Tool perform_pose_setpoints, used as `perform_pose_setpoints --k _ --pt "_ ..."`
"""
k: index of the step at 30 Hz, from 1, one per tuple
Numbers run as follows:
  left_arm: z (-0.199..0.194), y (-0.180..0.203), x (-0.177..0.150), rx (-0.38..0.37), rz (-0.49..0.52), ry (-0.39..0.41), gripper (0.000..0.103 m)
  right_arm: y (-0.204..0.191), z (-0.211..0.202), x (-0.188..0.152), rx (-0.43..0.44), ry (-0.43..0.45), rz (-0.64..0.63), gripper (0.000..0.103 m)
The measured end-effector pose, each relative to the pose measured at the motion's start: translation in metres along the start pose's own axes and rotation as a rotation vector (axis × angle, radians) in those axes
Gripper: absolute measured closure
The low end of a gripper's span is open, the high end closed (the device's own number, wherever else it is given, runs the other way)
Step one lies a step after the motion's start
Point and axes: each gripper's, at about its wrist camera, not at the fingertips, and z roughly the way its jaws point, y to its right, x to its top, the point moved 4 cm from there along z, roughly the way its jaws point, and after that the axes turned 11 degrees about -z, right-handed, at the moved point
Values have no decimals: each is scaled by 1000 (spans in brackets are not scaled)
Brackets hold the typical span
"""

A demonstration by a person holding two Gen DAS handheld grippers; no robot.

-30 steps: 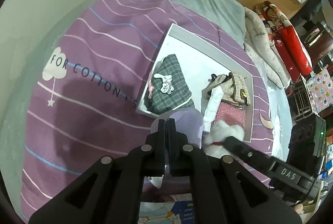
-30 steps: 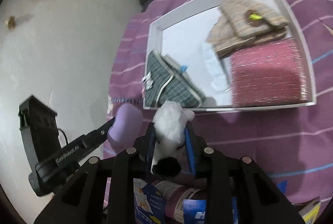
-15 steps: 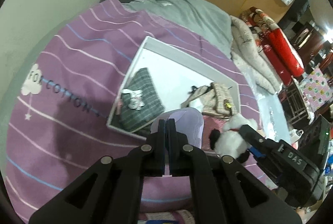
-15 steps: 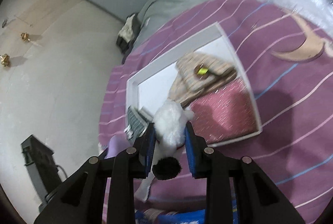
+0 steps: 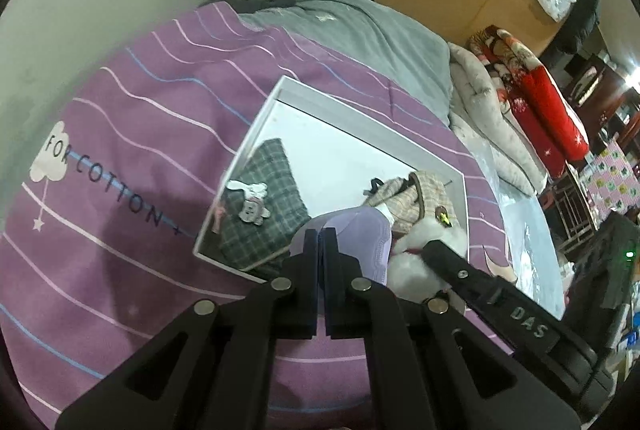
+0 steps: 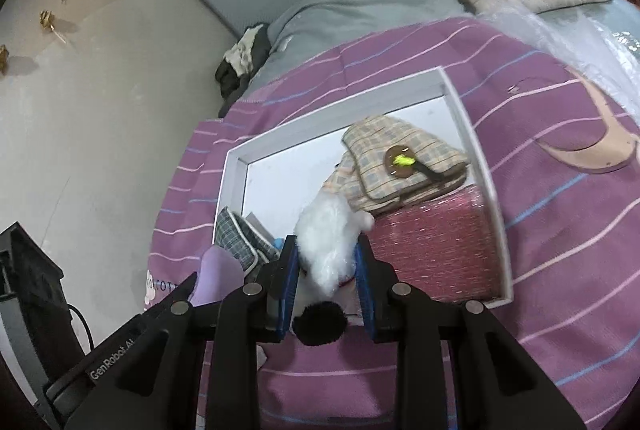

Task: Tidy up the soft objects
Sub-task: 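Lower the plush dog beside the green pouch in the box, open right gripper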

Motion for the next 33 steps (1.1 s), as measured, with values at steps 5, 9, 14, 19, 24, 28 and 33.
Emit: perform_pose_setpoints --k 5,9,14,19,24,28,33 --pt "-6 -15 6 18 -32 21 100 -13 16 -3 -93 -47 -153 77" --pt "-10 -27 10 18 -66 30 100 -32 23 -6 -141 -66 -354 77" --pt "-13 -30 12 -7 -88 24 100 -45 39 -8 -75 -90 -397 77" --pt "-15 -32 13 -20 -94 22 100 -35 57 -7 -58 -141 -310 76" --pt "-14 -33 12 -23 -94 14 100 -19 56 -6 -56 -150 -195 63" --pt "-14 -32 11 -22 -88 10 100 -15 34 -2 -107 -100 -192 43" --pt "-14 -31 10 -20 -78 6 100 -6 26 -5 -42 -136 -85 50"
